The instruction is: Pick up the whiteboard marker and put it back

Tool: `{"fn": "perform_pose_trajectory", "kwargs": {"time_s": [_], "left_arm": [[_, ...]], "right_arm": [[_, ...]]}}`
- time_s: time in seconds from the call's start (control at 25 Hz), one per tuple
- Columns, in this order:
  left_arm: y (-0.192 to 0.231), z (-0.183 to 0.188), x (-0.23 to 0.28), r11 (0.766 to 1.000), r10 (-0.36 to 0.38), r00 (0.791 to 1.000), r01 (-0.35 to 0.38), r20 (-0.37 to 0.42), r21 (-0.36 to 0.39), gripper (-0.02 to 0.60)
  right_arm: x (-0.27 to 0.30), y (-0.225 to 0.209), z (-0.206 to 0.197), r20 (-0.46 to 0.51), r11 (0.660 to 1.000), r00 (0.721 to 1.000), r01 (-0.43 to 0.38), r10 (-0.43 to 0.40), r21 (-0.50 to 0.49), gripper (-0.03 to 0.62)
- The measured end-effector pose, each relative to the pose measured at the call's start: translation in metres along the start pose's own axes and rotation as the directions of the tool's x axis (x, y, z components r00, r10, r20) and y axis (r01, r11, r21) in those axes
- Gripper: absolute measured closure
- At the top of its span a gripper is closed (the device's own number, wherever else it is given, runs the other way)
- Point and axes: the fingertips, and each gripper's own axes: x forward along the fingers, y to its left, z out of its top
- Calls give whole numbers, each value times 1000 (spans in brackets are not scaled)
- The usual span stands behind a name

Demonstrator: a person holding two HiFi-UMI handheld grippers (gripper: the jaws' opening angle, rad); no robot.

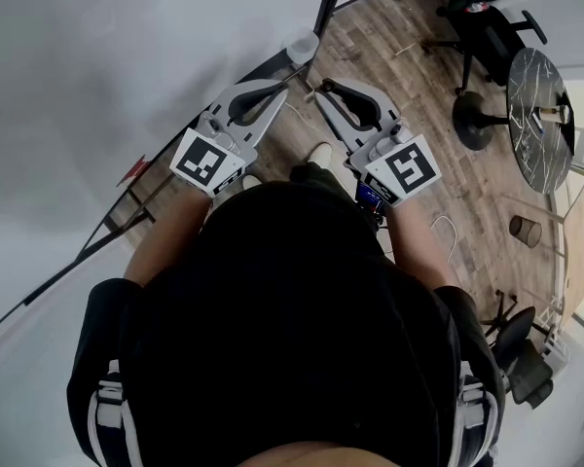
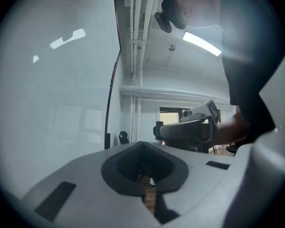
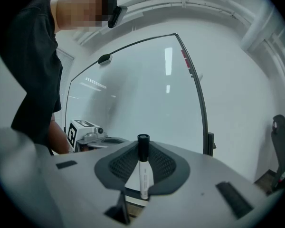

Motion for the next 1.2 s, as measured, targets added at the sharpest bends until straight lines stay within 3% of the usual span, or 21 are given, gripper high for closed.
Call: {"fn": "perform_pose_trajectory", "kwargs": {"time_s": [0.64,1.2], "left_arm": [[11,-7,-7,999,42,999,-42,-7,-18,578],[38,-2,18,994,110,993,-110,40,3,578]], "right_arm": [[5,-6,-5,-20,1000,1000,11,-11,-17,531],[27,-56,-1,-14,998,999,29,-30,-51,531]]}}
